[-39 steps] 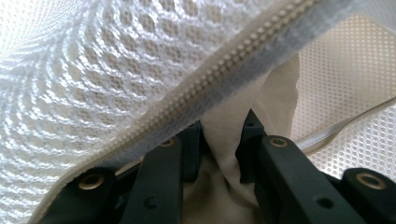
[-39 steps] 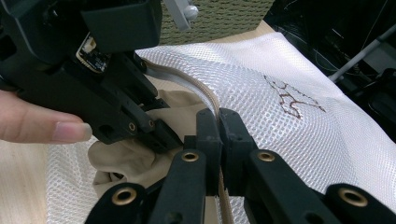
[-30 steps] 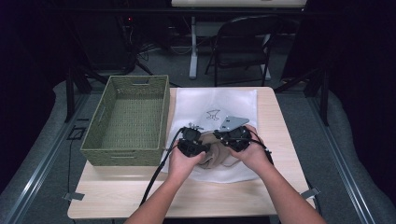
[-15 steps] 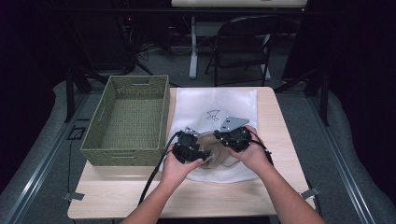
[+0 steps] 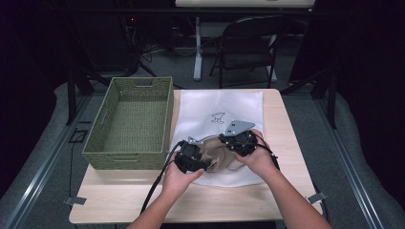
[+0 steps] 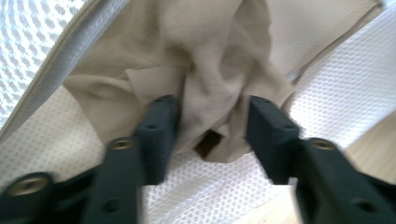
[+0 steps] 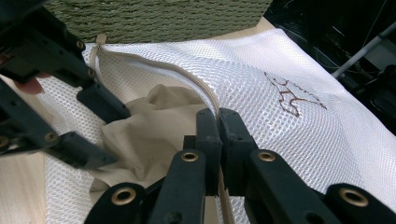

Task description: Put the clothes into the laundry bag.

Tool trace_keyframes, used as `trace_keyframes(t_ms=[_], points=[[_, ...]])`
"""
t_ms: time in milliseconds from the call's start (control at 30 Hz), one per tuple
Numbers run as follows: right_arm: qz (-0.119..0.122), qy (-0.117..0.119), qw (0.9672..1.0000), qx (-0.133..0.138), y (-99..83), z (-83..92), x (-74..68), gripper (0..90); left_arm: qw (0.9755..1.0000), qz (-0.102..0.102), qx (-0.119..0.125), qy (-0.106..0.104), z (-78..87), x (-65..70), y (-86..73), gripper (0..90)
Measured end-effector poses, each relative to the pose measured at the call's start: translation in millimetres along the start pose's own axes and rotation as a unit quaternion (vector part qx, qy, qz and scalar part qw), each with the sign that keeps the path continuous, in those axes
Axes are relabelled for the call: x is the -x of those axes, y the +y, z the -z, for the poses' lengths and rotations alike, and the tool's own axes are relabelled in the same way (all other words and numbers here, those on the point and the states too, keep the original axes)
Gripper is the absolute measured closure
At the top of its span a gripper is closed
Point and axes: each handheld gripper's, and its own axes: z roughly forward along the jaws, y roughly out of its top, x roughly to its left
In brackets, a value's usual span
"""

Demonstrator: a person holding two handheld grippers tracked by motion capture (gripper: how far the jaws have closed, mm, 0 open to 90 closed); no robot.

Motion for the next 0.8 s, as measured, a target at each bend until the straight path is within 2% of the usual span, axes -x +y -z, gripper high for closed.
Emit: trace_keyframes(t_ms=[100, 367, 800], points=[[0.0, 0.0, 1.0, 0.0, -0.4, -0.2, -0.1, 87.3, 1.0, -0.004, -0.003, 0.007, -2.5, 0.4, -1.2, 67.9], [0.0, -0.001, 1.0, 0.001, -0.9, -0.6, -0.8, 87.3, 1.0, 0.0, -0.005, 0.002, -9.5, 1.4, 1.1, 84.4], [0.001, 0.001, 1.0, 0.0, -0.5, -0.3, -1.7, 87.5, 0.9999, 0.011, 0.006, 0.009, -21.3, -0.2, 15.8, 86.5]])
